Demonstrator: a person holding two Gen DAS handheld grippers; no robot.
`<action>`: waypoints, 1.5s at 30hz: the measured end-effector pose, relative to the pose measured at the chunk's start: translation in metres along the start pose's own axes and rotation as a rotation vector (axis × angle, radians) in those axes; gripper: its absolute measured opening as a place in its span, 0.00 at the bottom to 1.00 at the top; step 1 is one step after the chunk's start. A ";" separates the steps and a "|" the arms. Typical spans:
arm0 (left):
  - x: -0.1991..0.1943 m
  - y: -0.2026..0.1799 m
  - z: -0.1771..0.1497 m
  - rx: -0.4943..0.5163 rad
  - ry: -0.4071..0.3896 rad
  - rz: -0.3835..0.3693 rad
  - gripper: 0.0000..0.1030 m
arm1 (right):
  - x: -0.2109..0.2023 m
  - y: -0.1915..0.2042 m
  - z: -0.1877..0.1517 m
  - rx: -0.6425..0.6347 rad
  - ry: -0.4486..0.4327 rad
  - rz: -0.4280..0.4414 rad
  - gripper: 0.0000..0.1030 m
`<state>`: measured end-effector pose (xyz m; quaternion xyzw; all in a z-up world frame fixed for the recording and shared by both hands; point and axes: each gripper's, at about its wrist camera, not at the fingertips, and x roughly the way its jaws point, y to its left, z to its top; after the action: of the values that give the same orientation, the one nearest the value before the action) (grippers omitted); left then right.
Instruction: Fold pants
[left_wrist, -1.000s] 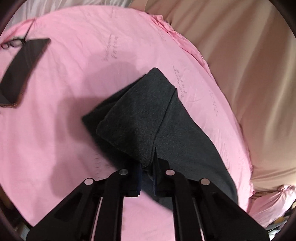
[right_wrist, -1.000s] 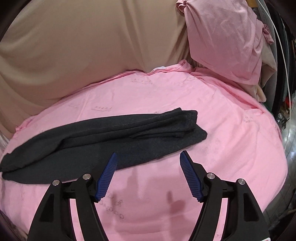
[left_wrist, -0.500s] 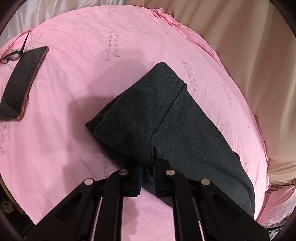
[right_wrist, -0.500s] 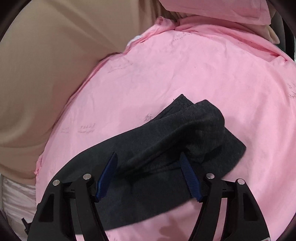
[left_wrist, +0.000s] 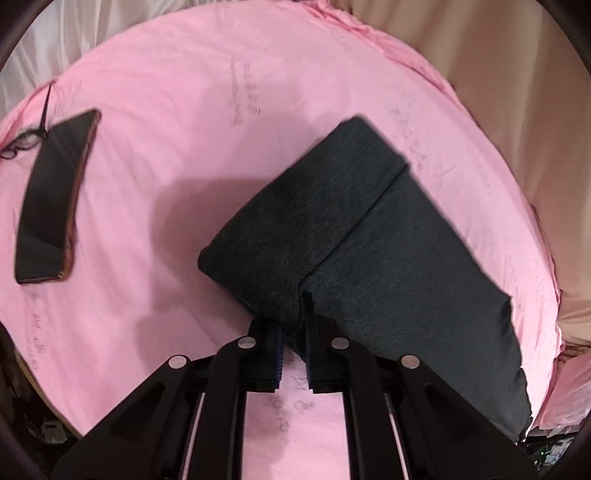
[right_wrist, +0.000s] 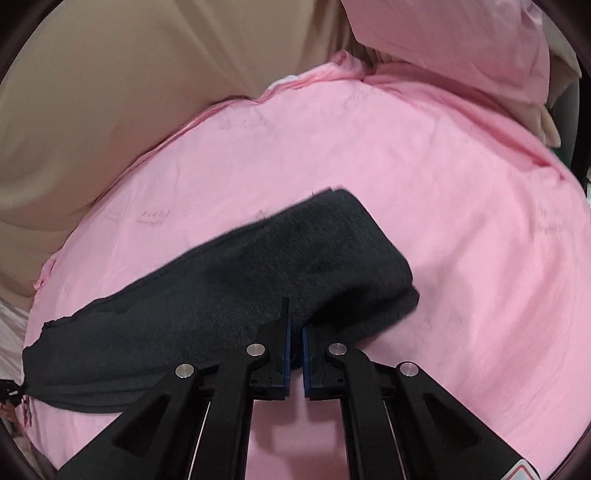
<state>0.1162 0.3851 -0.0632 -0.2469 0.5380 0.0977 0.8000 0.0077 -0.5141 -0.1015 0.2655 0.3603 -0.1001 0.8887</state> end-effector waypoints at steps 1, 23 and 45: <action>0.000 0.000 -0.002 0.002 -0.013 0.001 0.08 | -0.001 0.000 0.000 0.005 -0.002 0.005 0.04; -0.014 -0.003 -0.029 0.187 -0.123 0.139 0.40 | -0.036 -0.037 -0.025 0.037 -0.044 -0.123 0.21; -0.035 -0.165 -0.067 0.415 -0.328 0.213 0.84 | 0.053 0.342 -0.060 -0.908 0.129 0.409 0.58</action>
<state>0.1173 0.2135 -0.0034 -0.0008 0.4330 0.1074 0.8950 0.1371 -0.1936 -0.0372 -0.0773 0.3622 0.2595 0.8919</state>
